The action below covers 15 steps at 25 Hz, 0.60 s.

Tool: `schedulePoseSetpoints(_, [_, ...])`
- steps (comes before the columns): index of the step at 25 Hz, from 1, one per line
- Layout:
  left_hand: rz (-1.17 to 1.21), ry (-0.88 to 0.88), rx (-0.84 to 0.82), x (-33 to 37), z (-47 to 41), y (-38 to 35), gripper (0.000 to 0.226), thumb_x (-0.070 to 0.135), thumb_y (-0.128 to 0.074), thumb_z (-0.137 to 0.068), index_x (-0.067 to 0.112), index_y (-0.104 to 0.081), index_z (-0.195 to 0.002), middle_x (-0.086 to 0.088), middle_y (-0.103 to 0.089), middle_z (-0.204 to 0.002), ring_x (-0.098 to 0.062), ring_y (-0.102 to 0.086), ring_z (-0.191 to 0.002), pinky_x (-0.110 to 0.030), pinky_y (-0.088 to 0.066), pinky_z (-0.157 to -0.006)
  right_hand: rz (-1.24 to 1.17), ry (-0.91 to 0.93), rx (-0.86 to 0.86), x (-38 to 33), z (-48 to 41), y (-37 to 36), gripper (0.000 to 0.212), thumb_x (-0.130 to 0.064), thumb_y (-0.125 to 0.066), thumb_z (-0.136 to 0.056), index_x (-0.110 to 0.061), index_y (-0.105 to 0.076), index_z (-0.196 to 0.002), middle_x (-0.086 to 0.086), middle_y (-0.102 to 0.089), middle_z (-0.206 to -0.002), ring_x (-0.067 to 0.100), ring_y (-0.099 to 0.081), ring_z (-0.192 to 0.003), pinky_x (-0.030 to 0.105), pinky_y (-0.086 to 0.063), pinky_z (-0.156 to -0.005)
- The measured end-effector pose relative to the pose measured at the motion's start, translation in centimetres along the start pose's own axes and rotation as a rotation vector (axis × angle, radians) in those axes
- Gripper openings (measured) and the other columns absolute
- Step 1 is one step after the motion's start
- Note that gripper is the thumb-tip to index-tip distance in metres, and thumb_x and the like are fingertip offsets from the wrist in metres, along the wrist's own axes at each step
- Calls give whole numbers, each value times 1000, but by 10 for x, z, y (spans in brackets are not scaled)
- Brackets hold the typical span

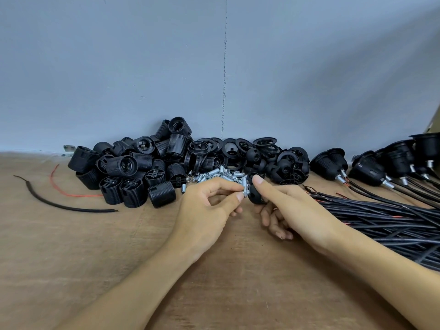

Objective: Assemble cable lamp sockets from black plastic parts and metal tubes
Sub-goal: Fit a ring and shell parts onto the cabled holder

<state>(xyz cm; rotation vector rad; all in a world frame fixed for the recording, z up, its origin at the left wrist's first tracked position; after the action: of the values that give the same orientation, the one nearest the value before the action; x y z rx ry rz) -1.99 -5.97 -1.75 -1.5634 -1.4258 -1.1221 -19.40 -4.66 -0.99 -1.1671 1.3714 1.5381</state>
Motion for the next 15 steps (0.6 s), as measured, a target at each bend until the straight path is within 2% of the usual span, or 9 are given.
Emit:
schedulePoseSetpoints(3, [-2,-7,6,0,1,-2,18,-2,-74,-88,16,-77,-86,-2,-76,-77,-11,-71,-65,-16,-53,-62,-72,-2,14,-1,-1,0,59,-71,-59,-85,-13,-71,-87,7,-65,-68,19,-53,-48,25,-39,-41])
schedulePoseSetpoints(7, [16,-7,23,-1,2,-2,20,-2,-74,-87,17,-77,-85,-1,-76,-77,-10,-71,-66,-16,-53,-63,-200,104,79,-6,-1,0,35,-50,-69,-86,-20,-72,-103,3,-69,-85,18,-58,-58,26,-47,-50])
schedulePoseSetpoints(11, [-33,-22,7,1,3,-4,21,-2,-74,-87,19,-77,-85,1,-76,-77,-10,-71,-66,-15,-54,-63,-101,63,55,-7,3,-2,39,-60,-58,-90,-27,-70,-74,12,-72,-79,18,-55,-52,25,-44,-46])
schedulePoseSetpoints(12, [-48,-24,11,1,3,-4,22,-2,-74,-87,20,-76,-85,2,-76,-78,-10,-71,-66,-17,-54,-64,-99,53,34,-7,2,-1,37,-57,-59,-92,-27,-71,-75,13,-72,-80,18,-54,-52,25,-43,-46])
schedulePoseSetpoints(15, [-87,-33,51,0,1,-1,24,-1,-73,-88,23,-75,-85,4,-75,-79,-12,-71,-67,-20,-56,-65,-199,54,-28,-7,1,0,34,-35,-62,-97,-1,-65,-94,17,-70,-83,22,-54,-55,27,-43,-47])
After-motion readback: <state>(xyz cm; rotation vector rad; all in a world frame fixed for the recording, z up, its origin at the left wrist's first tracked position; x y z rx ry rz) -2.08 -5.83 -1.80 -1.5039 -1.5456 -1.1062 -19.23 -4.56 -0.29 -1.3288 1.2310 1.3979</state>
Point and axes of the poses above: each hand's wrist, its own z-axis away from the middle knuckle, its own y-axis out of the back of the hand, x = y × z, the point moved 3 cm from there along -z, towards the middle knuckle
